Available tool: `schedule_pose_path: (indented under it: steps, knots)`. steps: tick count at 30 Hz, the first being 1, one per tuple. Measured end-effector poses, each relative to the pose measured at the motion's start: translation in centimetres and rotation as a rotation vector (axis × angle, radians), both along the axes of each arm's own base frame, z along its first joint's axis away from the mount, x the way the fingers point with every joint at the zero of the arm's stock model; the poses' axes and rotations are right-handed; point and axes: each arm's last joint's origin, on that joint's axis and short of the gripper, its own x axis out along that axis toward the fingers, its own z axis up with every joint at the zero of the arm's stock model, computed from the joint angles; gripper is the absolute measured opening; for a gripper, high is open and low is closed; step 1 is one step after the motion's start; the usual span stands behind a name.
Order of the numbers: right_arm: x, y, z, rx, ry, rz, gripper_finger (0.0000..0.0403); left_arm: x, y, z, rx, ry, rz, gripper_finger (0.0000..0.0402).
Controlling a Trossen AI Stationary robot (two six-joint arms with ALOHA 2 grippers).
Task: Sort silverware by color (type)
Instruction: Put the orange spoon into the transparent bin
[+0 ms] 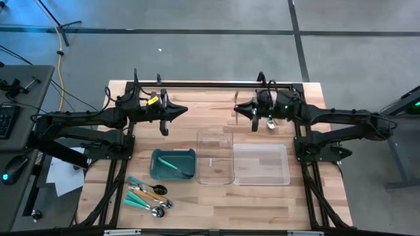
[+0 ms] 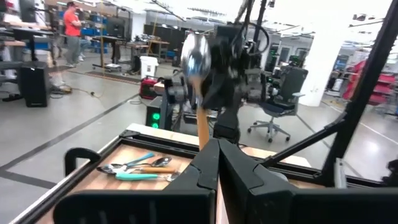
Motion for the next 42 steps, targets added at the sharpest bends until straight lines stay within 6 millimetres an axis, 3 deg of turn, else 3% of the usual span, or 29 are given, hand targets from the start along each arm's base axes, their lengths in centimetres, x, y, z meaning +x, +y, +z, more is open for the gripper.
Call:
schedule_pose_path:
  steps: [6,31,37,42]
  knots:
    - [0.2,1.0,2.2,-0.089,-0.059,0.11,0.0027,0.0,-0.1,0.0,-0.016,-0.002,-0.033,0.0]
    - [0.3,1.1,2.2,-0.096,-0.06,0.11,0.0027,0.0,-0.1,0.0,-0.017,0.0,-0.034,0.0]
    - [2.0,0.9,1.2,-0.088,-0.05,0.114,0.0027,1.0,0.1,-0.9,-0.017,0.047,-0.034,0.0]
    - [4.4,0.6,0.5,-0.096,-0.158,0.127,0.0027,2.7,0.2,-2.1,-0.031,0.073,-0.092,0.0]
